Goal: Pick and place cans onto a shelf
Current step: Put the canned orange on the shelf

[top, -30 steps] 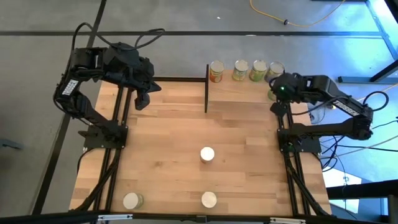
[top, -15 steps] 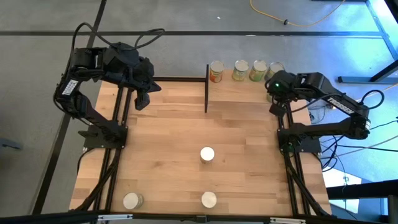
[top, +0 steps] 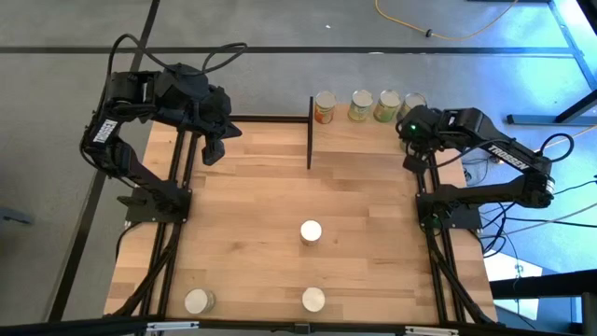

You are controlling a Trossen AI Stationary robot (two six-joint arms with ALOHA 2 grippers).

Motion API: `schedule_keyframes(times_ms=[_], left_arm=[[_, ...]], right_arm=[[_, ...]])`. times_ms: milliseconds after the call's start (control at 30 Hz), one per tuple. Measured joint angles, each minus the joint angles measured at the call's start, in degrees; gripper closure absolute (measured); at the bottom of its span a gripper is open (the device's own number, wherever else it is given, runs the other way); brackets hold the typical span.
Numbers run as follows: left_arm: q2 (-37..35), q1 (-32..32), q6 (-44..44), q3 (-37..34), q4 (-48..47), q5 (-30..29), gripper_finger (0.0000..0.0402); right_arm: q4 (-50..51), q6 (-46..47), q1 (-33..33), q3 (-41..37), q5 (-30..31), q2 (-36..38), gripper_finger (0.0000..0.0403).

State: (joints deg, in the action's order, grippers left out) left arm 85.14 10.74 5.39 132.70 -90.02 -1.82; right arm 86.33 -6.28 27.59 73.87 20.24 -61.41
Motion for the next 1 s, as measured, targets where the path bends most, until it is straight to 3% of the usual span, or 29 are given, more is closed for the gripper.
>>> schedule_keyframes(times_ms=[1000], left_arm=[[0.0, 0.0, 0.0, 0.0, 0.0, 0.0, 0.0401]], right_arm=[[-1.0, -1.9, 0.0, 0.0, 1.1, 0.0, 0.0391]])
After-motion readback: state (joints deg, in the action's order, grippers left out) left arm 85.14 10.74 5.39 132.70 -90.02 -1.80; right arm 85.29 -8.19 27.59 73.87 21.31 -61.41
